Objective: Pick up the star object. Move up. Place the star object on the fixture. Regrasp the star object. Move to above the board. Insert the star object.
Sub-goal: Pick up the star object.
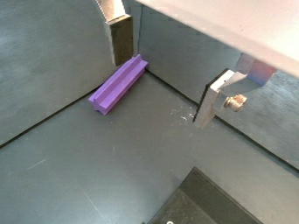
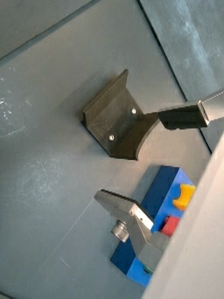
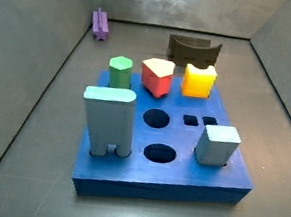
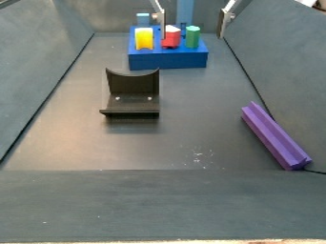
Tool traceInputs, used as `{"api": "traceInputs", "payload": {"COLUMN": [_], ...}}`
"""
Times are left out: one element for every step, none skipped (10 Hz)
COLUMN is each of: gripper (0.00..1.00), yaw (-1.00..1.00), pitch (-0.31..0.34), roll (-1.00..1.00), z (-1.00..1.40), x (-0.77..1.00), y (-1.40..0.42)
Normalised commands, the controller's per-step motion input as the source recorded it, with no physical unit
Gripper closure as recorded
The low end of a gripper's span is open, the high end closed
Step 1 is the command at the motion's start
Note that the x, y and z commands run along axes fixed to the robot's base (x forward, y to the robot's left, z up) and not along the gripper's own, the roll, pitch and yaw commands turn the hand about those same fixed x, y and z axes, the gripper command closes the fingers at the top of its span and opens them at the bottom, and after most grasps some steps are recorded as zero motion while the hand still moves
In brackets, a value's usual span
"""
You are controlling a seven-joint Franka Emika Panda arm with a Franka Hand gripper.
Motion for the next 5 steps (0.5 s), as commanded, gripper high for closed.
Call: {"api": "traceInputs", "payload": {"gripper": [0.0,0.0,0.0,0.0,0.0], "yaw": [0.33,0.4,0.37,0.36,0.35], "pitch": [-0.213,-0.174,-0.186,-0.181,-0.157], "roll": [-0.02,0.1,0.13,0.14,0.12], "z": [-0.65,-0.97,-0.96,-0.97,-0.99], "x": [-0.65,-0.75,-0.82,-0.84,-0.88], "y": [0.27,0.39,0.39,0.37,0.33]}}
